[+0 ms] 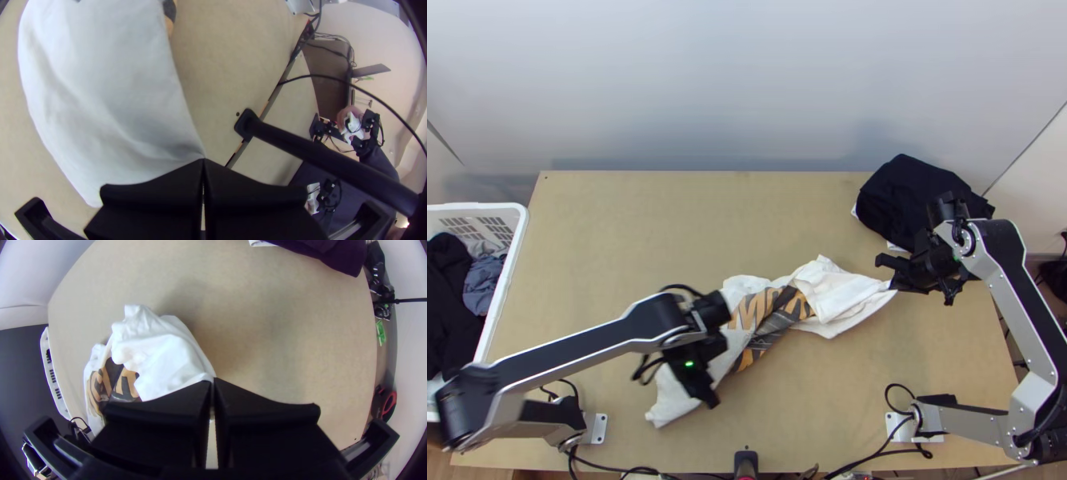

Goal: Fold the t-shirt

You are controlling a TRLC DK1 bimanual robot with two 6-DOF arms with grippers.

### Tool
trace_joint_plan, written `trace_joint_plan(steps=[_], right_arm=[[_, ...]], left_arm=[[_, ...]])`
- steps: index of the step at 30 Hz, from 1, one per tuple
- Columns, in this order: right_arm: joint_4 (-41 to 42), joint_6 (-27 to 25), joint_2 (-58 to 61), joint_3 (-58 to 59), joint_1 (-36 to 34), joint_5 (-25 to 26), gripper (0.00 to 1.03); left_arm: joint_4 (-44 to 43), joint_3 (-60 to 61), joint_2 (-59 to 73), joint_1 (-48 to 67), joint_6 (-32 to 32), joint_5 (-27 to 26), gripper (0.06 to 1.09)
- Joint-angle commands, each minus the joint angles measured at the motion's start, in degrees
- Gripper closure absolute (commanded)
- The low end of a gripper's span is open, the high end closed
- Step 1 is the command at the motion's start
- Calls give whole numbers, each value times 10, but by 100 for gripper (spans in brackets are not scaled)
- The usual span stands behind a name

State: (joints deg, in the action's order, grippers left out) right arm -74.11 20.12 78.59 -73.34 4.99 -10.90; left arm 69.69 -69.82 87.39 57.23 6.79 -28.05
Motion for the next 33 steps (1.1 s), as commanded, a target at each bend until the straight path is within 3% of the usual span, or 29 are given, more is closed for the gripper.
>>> trace_joint_plan(steps=[1, 6, 7, 8, 10, 12, 13, 19, 24, 29, 33], right_arm=[[0, -1, 12, 2, -3, 0, 100], [1, -7, 17, 7, -14, 0, 100], [1, -9, 18, 7, -16, 0, 100], [1, -10, 18, 6, -18, 0, 100], [3, -13, 18, 6, -27, 1, 100], [2, -18, 17, 7, -31, 1, 100], [2, -18, 16, 7, -31, 1, 100], [4, -13, 17, 7, -25, 0, 100], [8, -10, 20, 8, -23, 0, 100], [12, -2, 23, 9, -13, 0, 100], [12, 6, 24, 7, -4, 0, 100]], left_arm=[[-26, -84, 117, 39, 25, -10, 105], [-39, -135, 164, 65, 24, -11, 104], [-41, -138, 163, 65, 14, -14, 100], [-52, -139, 156, 65, 2, -15, 88], [-68, -141, 131, 62, -20, -14, 46], [-71, -153, 107, 54, -34, -13, 18], [-76, -158, 96, 47, -34, -14, 10], [-97, -207, 55, -30, -6, -15, 10], [-143, -211, 55, -163, 23, -13, 10], [-139, -195, 93, -234, -15, 77, 11], [-99, -165, 104, -254, -56, 89, 18]])
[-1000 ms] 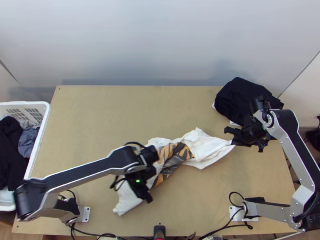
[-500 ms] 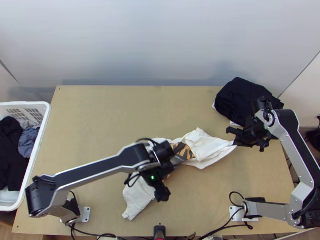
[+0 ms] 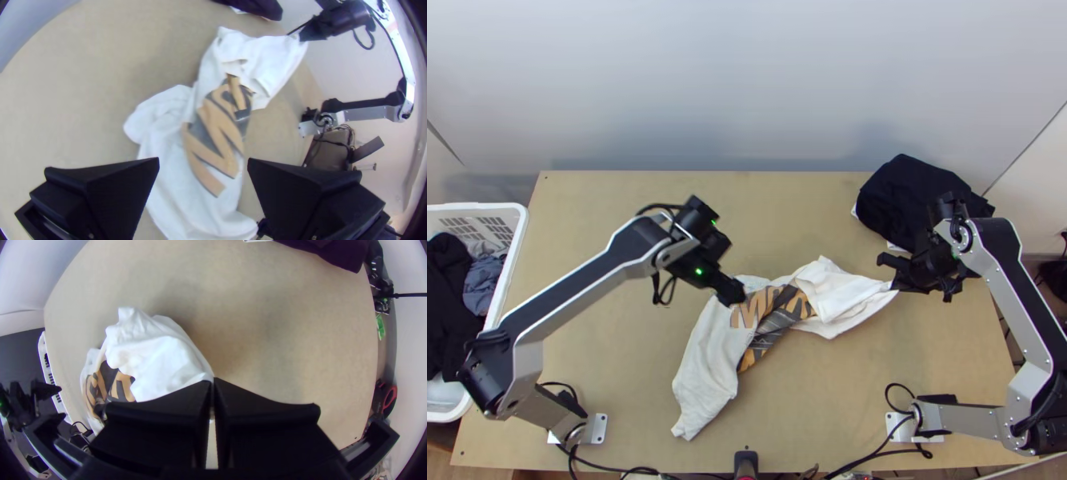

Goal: Fold the t-shirt

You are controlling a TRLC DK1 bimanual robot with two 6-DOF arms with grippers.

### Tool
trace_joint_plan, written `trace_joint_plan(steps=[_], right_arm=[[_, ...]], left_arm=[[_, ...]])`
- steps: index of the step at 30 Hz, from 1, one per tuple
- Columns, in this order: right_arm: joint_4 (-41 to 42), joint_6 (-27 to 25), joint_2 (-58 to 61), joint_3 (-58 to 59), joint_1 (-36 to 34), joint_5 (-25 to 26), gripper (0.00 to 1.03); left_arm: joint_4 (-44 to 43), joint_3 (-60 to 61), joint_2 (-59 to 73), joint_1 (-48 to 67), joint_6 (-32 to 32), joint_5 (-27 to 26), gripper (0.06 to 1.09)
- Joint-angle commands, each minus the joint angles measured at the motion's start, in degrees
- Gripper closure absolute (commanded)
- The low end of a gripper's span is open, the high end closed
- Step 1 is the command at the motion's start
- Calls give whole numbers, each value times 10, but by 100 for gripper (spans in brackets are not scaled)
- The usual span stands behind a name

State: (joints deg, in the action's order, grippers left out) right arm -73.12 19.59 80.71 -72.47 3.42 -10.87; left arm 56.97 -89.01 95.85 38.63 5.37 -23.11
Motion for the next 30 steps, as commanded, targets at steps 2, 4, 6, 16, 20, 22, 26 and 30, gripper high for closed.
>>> trace_joint_plan(steps=[2, 4, 6, 16, 20, 22, 26, 30], right_arm=[[2, 12, 2, -2, 11, 0, 100], [2, 12, 2, 0, 11, 0, 100], [2, 15, 2, 3, 13, 0, 100], [2, 19, 0, 11, 19, 0, 100], [2, 19, -1, 9, 19, 0, 100], [2, 19, -2, 7, 19, 0, 100], [2, 19, -4, 1, 19, 0, 100], [2, 19, -7, -19, 11, 0, 100]], left_arm=[[55, 38, 25, -70, -55, 39, 23], [60, 49, 24, -70, -53, 32, 31], [58, 57, 23, -72, -46, 17, 33], [46, 79, 50, -85, -25, -4, 42], [37, 78, 62, -82, -25, -12, 42], [31, 77, 71, -77, -21, -16, 42], [20, 83, 90, -62, -15, -17, 46], [-23, 101, 87, -58, 8, -23, 79]])
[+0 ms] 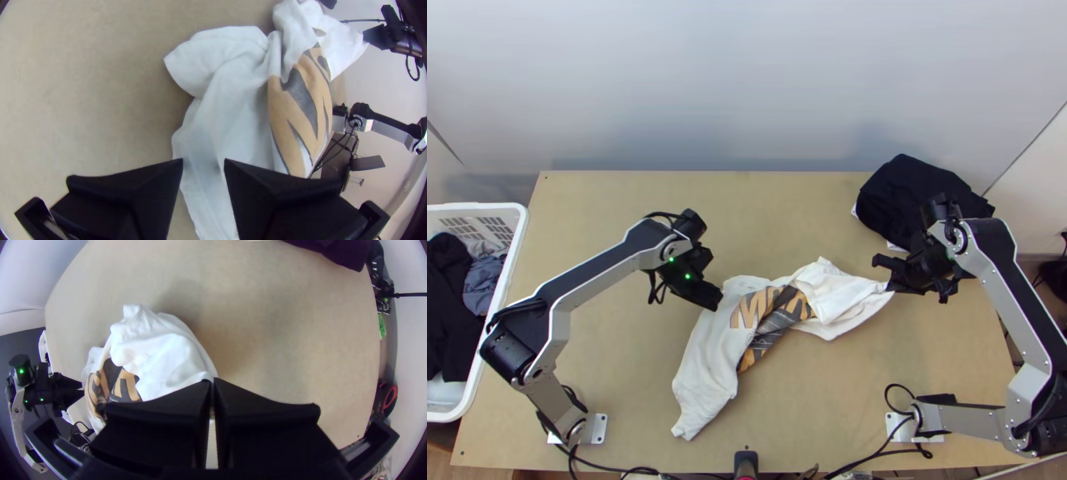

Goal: Fold the t-shirt

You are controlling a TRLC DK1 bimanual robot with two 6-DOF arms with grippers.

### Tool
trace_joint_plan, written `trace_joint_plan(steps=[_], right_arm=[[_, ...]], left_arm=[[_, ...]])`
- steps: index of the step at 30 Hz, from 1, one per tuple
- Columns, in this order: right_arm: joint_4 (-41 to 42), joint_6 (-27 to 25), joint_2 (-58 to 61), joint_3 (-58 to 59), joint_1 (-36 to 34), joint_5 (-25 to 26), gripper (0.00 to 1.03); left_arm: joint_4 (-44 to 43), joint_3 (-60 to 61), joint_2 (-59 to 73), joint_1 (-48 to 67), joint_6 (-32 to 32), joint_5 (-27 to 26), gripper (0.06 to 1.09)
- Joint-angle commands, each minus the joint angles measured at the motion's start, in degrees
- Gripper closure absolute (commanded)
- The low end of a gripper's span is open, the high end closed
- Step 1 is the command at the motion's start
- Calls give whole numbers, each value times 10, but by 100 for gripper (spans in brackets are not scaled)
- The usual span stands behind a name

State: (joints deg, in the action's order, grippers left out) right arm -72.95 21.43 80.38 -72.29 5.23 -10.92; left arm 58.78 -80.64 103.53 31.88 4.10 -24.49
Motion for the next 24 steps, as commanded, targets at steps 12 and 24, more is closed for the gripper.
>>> trace_joint_plan(steps=[12, 24], right_arm=[[5, 13, -8, -123, -7, 0, 100], [69, 40, 1, -195, -12, 1, 100]], left_arm=[[-94, -10, -10, -52, 62, -33, 105], [-23, -257, 6, -192, 89, -10, 105]])
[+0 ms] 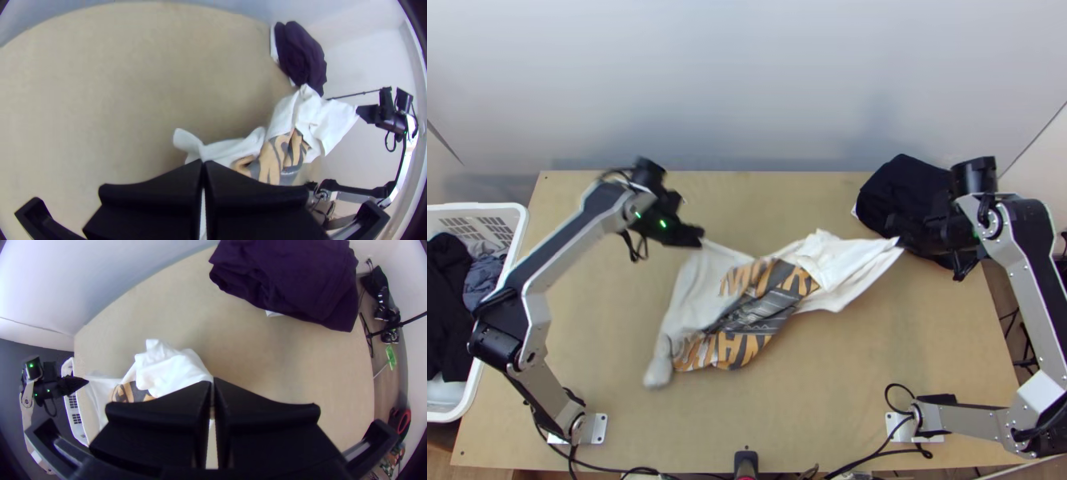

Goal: Fold the t-shirt

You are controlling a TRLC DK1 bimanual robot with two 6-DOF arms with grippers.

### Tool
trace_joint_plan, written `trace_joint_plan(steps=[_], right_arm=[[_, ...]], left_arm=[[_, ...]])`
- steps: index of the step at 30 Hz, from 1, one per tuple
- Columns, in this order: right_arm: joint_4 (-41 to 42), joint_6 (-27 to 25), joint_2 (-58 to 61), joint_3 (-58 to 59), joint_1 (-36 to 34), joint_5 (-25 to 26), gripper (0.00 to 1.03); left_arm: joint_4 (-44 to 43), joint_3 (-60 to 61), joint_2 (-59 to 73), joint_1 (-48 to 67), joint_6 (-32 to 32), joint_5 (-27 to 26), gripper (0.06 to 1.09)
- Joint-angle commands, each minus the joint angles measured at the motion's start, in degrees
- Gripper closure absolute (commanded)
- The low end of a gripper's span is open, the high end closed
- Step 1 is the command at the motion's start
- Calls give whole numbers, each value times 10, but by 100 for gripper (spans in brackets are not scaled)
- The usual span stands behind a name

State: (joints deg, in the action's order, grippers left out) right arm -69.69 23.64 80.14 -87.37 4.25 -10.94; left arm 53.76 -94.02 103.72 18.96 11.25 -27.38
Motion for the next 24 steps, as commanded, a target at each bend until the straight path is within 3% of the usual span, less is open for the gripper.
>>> trace_joint_plan(steps=[1, 4, 10, 14, 16, 20, 24], right_arm=[[53, 20, 4, -53, -3, 1, 100], [106, 29, 3, -87, -7, 11, 100], [205, 53, 5, -182, -10, 29, 100], [231, 86, -6, -239, -11, 28, 100], [248, 98, -28, -239, -11, 7, 100], [244, 133, -56, -215, -23, -80, 100], [185, 149, -59, -200, -38, -130, 100]], left_arm=[[30, -148, 5, -72, 20, 27, 105], [31, -221, 5, -94, 34, 67, 105], [32, -344, 1, -154, 64, 85, 105], [15, -357, -32, -182, 73, 93, 105], [14, -353, -49, -190, 80, 93, 105], [39, -312, -83, -198, 79, 93, 105], [115, -257, -93, -185, 58, 90, 105]])
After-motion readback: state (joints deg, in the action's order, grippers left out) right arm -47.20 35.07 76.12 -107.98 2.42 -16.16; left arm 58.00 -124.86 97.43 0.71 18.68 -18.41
